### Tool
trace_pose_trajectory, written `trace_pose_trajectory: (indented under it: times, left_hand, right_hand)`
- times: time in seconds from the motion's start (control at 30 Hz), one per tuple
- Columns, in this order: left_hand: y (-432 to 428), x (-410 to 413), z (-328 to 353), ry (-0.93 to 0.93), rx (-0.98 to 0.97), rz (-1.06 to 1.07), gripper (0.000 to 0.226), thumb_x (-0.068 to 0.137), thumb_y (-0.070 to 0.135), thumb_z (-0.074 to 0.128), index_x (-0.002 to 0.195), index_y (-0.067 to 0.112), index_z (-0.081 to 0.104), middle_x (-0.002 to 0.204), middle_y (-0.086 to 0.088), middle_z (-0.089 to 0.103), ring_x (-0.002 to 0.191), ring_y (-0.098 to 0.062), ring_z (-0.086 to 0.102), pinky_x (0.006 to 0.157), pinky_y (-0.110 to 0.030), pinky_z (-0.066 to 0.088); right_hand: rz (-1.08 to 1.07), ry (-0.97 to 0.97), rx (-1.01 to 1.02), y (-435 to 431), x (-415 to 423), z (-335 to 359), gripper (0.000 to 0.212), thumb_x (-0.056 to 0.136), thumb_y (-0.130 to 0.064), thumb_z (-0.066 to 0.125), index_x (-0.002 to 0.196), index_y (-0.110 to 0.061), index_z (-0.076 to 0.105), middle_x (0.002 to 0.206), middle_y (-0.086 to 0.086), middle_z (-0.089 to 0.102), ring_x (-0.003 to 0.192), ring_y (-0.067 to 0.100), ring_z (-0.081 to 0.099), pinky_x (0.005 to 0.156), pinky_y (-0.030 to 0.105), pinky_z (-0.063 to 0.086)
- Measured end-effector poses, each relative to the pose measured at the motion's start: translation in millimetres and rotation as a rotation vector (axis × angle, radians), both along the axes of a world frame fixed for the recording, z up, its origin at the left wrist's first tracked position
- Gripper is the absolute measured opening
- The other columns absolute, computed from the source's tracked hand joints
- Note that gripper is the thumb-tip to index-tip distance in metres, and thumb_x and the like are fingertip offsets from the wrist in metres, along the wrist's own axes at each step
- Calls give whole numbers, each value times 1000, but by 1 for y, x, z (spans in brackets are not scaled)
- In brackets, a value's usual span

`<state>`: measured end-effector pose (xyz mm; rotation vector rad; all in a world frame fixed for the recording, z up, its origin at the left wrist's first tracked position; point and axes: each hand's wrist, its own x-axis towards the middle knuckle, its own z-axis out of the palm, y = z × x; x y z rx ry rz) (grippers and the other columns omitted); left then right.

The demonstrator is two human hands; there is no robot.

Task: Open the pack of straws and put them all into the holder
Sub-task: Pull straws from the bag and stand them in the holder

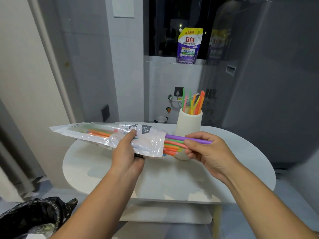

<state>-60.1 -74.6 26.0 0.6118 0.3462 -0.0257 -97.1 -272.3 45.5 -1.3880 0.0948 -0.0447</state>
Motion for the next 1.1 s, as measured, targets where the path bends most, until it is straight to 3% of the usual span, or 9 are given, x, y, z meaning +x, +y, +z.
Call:
trace_pose_trajectory:
  times: [0.1,0.17,0.33,0.5,0.6,0.73,0.87,0.97,1.1]
  left_hand:
    - [3,1,2,7,-6,19,32,97,10,64,129,11,65,106,-4,77,88,-18,74,83,-39,61]
    - [3,1,2,12,-2,20,33,97,10,65,130,11,64,111,-4,77,93,-18,75,81,-39,61]
    - [-3,0,-1,7,2,10,33,97,11,64,130,10,65,119,-6,76,93,-19,75,91,-42,60]
    - [-7,-3,1,5,-27,-5,34,98,10,62,132,10,64,123,-7,75,107,-21,73,92,-44,58]
    - [-8,-5,1,-5,-40,-31,32,98,10,62,130,10,64,125,-8,74,111,-24,72,98,-49,56]
    - [-10,-6,1,-1,-40,-45,26,98,9,62,125,11,65,114,-7,77,99,-21,74,85,-43,60]
    - [-12,-5,-1,10,-48,-53,20,99,8,61,117,12,66,102,-6,77,88,-20,75,79,-41,60]
    - [-8,-1,-4,-13,-70,-44,28,98,9,61,126,11,64,115,-8,76,102,-24,74,96,-51,56]
    - [-3,2,-5,1,-104,-8,31,96,7,63,128,10,63,121,-9,75,109,-26,73,102,-54,53]
  right_hand:
    - [-44,42,124,-10,2,7,7,84,5,68,91,2,69,67,13,65,54,15,61,51,19,55]
    - [-78,91,263,-11,4,8,3,87,2,67,89,0,69,67,10,65,54,12,60,50,17,53]
    - [-166,113,619,14,7,-5,5,85,-4,69,87,-6,65,68,4,58,54,9,48,43,15,39]
    - [-255,-25,364,43,5,-22,38,75,-20,80,109,-8,69,92,4,72,73,15,63,54,21,46]
    - [-297,-8,234,49,8,-26,29,85,-33,73,110,-17,71,103,6,75,90,21,71,71,28,54]
    - [-221,14,225,54,11,-19,27,93,-39,61,110,-21,72,101,8,74,85,20,71,69,29,55]
    - [-197,36,278,52,10,-9,31,98,-36,52,101,-15,75,103,9,77,87,24,73,78,38,58]
    - [-233,-1,377,48,12,0,38,104,-32,43,103,-5,70,102,11,78,99,25,73,98,45,52]
    - [-233,-11,636,36,19,24,29,106,-21,37,91,-3,55,101,25,74,102,37,71,102,49,49]
